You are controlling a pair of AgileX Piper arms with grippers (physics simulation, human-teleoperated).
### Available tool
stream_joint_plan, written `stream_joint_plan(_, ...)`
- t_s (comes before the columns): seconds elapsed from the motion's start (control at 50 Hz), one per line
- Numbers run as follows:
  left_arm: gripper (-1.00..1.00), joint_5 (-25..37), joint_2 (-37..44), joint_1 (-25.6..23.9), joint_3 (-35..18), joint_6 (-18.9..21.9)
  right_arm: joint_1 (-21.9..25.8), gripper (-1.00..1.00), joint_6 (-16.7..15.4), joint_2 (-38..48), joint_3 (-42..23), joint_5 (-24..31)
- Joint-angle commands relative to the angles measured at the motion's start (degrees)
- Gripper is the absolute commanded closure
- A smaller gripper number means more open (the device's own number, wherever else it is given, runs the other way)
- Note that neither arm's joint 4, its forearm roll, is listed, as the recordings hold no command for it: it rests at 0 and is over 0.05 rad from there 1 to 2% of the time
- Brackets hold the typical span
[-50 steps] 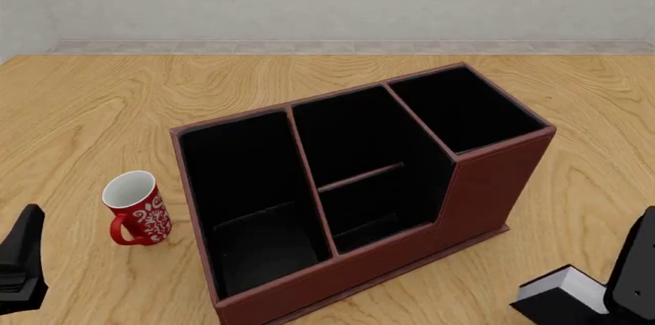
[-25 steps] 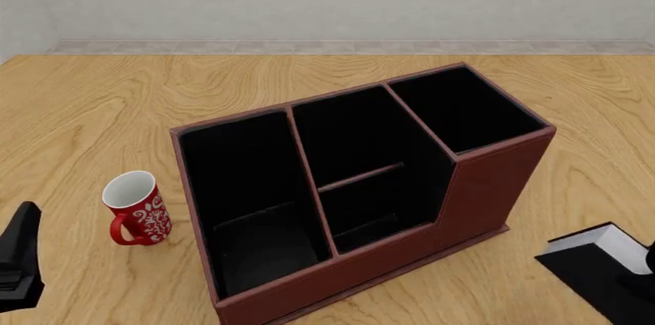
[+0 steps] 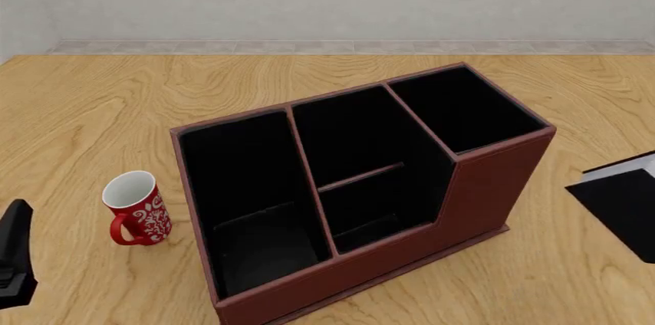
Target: Pick up the book and place it in the right compartment of the caddy.
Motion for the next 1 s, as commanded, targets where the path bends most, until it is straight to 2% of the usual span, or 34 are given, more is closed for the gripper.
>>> stream_joint_plan(0.02,-1.00,0.60,0.00,0.39,-0.49,0.49,-0.56,1.00,0.46,1.96,-5.67,0.00)
stream_joint_plan(0.56,-1.00,0.54,-0.01,1.31,-0.68,0.11,-1.86,1.00,-3.81,5.30,-12.68,0.00)
stream_joint_plan(1.0,-1.00,1.29,-0.01,1.63,-1.72,0.08,0.61,1.00,-6.17,9.47,-20.61,0.00)
